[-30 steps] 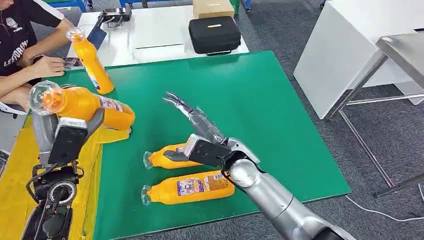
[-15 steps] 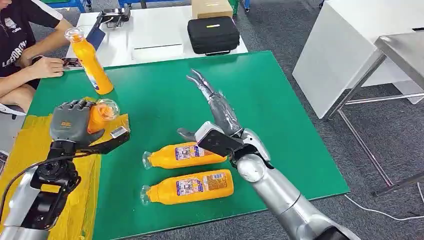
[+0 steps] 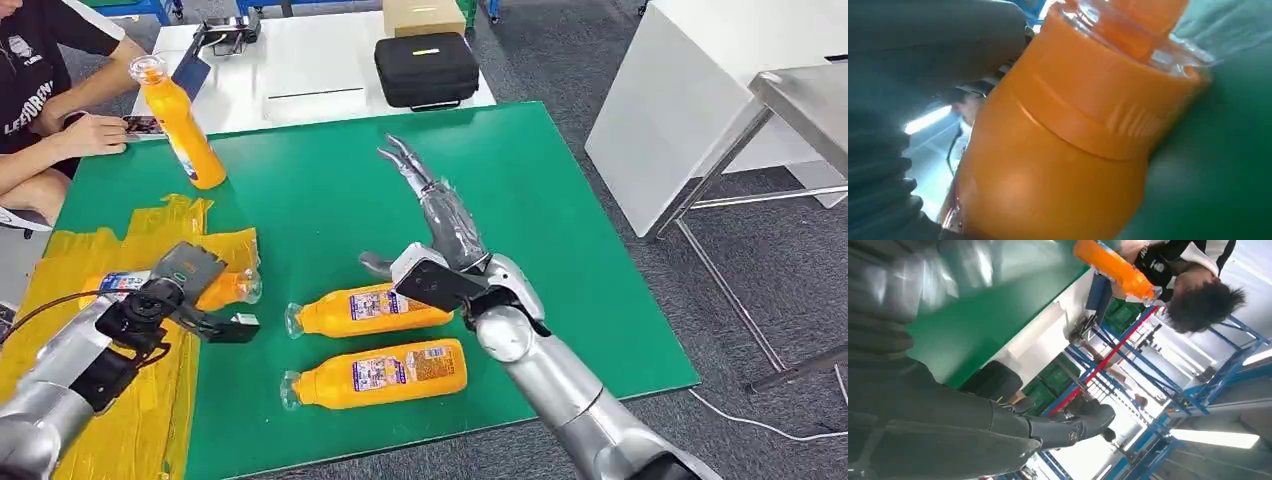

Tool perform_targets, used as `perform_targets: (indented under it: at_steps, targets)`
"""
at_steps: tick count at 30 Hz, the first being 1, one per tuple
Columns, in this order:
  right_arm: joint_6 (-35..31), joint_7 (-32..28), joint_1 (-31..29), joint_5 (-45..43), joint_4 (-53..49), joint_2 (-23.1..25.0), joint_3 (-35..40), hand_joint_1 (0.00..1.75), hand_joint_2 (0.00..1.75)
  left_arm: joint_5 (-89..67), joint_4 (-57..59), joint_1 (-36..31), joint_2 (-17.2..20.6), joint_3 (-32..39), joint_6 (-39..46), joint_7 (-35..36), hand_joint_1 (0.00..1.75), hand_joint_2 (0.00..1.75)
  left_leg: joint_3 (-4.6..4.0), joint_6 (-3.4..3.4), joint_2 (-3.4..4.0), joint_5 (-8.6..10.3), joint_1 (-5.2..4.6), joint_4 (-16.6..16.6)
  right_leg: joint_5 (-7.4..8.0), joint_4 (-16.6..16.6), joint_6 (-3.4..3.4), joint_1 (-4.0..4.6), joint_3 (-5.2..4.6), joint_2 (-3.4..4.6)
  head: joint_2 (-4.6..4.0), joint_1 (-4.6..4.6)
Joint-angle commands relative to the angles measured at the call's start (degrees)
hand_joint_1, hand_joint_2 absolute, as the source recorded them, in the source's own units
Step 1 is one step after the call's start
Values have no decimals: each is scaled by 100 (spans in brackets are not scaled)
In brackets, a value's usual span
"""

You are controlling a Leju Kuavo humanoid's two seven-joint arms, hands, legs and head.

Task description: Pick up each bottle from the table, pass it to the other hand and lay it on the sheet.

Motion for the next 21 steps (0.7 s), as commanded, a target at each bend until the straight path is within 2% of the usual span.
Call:
perform_targets:
  at_steps: [1,2,3,9,13,15,18,20,21]
  targets:
    - [68,-11,-224,-6,229,40,-16,0,175,24,1267,-546,-125,-1015,-94,-247,175,175,16,-6,0,-6,0,-2,-7,-1,-8,-1,16,15,0,2]
    - [65,-8,-228,5,232,29,-19,0,175,54,1271,-521,-163,-997,-99,-256,175,175,41,-12,0,-17,1,-3,-20,-1,-17,-3,42,31,-2,2]
    - [55,14,-227,29,229,17,-30,0,175,131,1267,-481,-209,-926,-86,-230,0,175,24,-7,2,-7,-2,-4,-9,0,-9,-4,23,19,-2,-2]
    - [56,48,-190,65,180,-7,-70,0,175,225,1255,-428,-291,-855,-122,-195,0,175,19,-6,-3,-3,0,-3,-5,-1,-8,-2,17,13,-2,2]
    - [60,290,-190,354,176,-66,-63,0,175,457,1151,-356,-331,-620,-9,-50,0,175,29,-10,-2,-3,-2,-5,-8,0,-10,-4,26,19,-2,0]
    - [89,416,-191,610,147,-122,-35,0,175,637,1044,-293,-356,-424,206,59,0,175,21,-8,-6,1,-1,-3,-5,2,-6,-3,18,8,-2,0]
    - [42,639,-148,1163,57,-271,-33,0,175,1399,605,-32,-485,304,908,26,0,175,22,-8,-6,1,-1,-4,-4,0,-6,-2,20,8,-2,-2]
    - [78,826,-122,1500,46,-376,-49,0,175,1798,100,91,-535,615,927,-33,0,175,37,-11,-13,-6,-2,-6,-13,-3,-10,-4,39,13,-2,0]
    - [109,842,-84,1578,24,-397,-97,0,175,1882,-256,141,-509,680,861,21,0,175,18,-7,-21,2,-1,-3,-8,0,-4,-3,21,-7,-2,0]
